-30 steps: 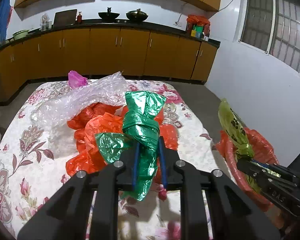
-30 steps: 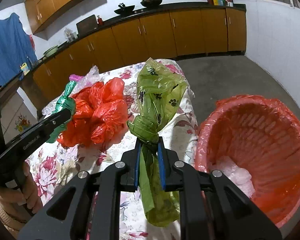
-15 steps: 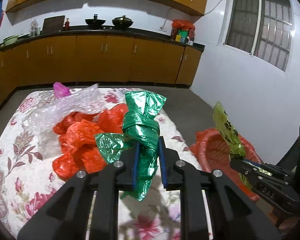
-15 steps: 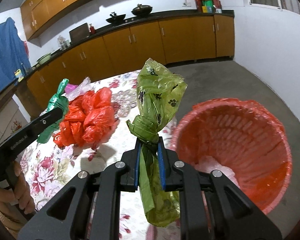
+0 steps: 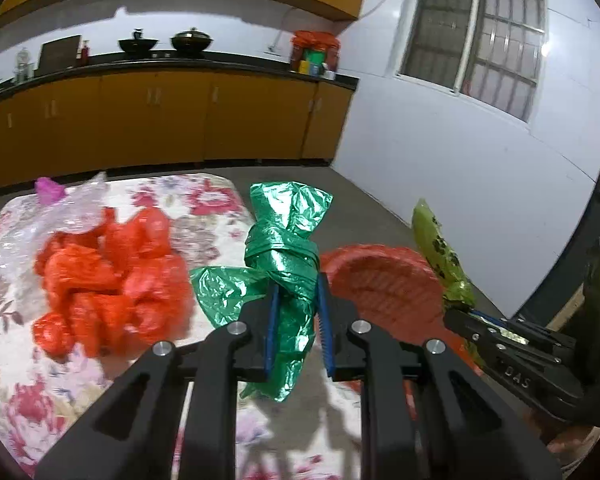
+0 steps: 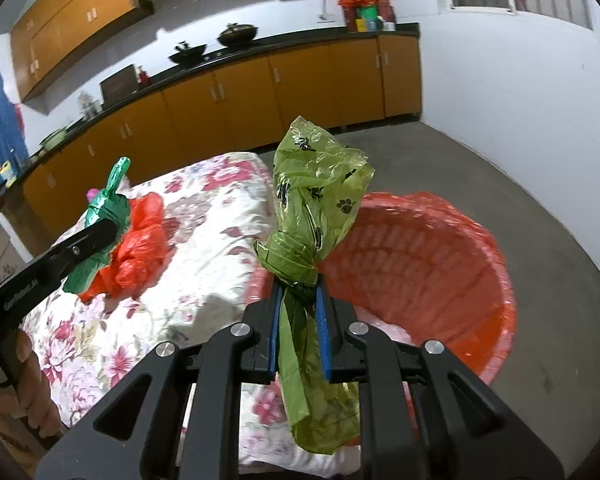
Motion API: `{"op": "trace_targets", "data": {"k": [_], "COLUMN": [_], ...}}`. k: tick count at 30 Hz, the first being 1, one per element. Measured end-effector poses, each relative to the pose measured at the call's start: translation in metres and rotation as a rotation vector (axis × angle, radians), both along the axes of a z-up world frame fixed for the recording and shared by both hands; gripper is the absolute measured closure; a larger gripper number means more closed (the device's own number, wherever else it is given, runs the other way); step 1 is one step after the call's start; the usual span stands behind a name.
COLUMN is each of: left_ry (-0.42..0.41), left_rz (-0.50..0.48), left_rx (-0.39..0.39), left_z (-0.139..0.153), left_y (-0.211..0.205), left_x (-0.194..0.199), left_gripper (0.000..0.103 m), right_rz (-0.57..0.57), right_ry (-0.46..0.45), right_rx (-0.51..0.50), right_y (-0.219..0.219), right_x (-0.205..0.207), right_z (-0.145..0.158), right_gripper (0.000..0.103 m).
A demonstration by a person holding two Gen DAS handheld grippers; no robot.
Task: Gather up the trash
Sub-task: 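Lift the green printed bag with the right tool while the left tool grasps the green bag, then carry both green bags over the orange basket and open both tools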
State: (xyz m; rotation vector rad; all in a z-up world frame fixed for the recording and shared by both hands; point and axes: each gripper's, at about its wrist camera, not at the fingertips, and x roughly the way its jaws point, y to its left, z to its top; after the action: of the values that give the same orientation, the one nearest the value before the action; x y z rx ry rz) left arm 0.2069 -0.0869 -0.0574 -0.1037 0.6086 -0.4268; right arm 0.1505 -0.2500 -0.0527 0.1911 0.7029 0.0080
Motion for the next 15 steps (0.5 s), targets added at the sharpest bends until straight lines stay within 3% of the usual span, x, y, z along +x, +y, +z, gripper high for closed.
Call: {"op": "trace_targets", "data": {"k": [15], "left_ry": [0.038], "left_rz": [-0.136], "left_rx": [-0.007], "left_z": [-0.012], "left_y": [-0.058], "left_x": [0.008], "left_gripper": [0.084], "right_rz": [-0.097], "right_ry": [0.012], "right_rx": [0.045], "right_y": [-0.044], "right_x": [-0.005], "right_z": [-0.007], "right_gripper": [0.087]}}
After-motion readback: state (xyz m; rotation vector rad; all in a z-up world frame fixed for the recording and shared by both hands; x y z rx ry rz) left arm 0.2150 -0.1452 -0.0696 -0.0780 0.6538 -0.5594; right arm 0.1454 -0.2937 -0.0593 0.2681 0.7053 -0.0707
